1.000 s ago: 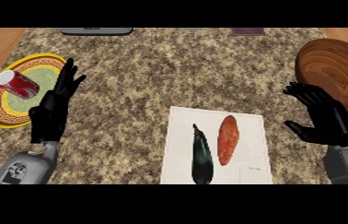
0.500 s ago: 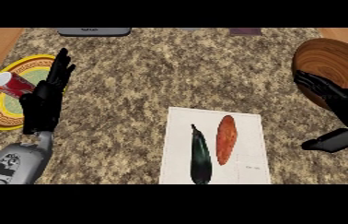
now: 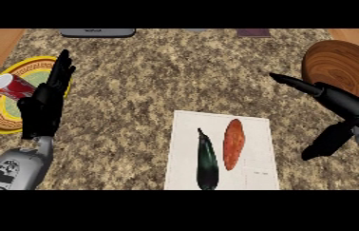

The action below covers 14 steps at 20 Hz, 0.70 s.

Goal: Pick the sweet potato from the placemat and place it in the bowl

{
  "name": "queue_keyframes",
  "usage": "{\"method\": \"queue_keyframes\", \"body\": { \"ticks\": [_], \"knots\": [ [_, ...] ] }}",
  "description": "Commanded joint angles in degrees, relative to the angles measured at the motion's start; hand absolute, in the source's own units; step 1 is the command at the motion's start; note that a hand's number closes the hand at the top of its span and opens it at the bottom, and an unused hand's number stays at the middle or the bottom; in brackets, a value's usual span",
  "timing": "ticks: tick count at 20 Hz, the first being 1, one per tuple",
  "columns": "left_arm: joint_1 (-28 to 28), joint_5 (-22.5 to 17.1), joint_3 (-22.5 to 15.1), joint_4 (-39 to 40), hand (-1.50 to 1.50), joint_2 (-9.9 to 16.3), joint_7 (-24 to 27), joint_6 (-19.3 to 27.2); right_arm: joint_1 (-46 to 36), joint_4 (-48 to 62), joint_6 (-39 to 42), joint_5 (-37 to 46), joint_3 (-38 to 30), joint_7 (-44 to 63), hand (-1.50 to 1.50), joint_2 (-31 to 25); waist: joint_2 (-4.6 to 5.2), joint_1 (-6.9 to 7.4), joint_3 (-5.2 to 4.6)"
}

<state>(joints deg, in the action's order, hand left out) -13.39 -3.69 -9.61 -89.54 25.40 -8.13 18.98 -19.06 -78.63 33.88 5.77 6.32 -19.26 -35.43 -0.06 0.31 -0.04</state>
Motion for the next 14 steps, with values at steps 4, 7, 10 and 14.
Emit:
{"method": "queue_keyframes", "body": {
  "ticks": [4, 7, 10, 14],
  "knots": [
    [1.3, 1.9, 0.7, 1.6, 0.0, -2.3, 1.6, -0.5, -1.4, -9.8, 4.7, 1.7, 6.4, 12.3, -1.5, 4.5, -0.02, -0.39, -0.01],
    [-1.2, 0.7, 3.7, 1.0, 0.0, -0.9, -0.4, -2.8, -4.1, -6.6, 5.7, 5.3, 8.1, 13.7, -1.5, 6.4, 0.05, -0.09, 0.03],
    [0.8, 3.2, 1.4, -1.0, 0.0, -4.1, 0.2, -1.1, -3.8, -3.9, 5.4, 10.6, 10.1, 12.0, -1.5, 6.7, 0.1, 0.05, 0.05],
    [-1.1, 3.7, 2.3, 2.0, 0.0, -4.2, -0.9, -2.3, -3.9, -7.9, 8.2, 12.4, 12.5, 20.8, -1.5, 7.9, 0.07, -0.35, 0.02]
  ]
}}
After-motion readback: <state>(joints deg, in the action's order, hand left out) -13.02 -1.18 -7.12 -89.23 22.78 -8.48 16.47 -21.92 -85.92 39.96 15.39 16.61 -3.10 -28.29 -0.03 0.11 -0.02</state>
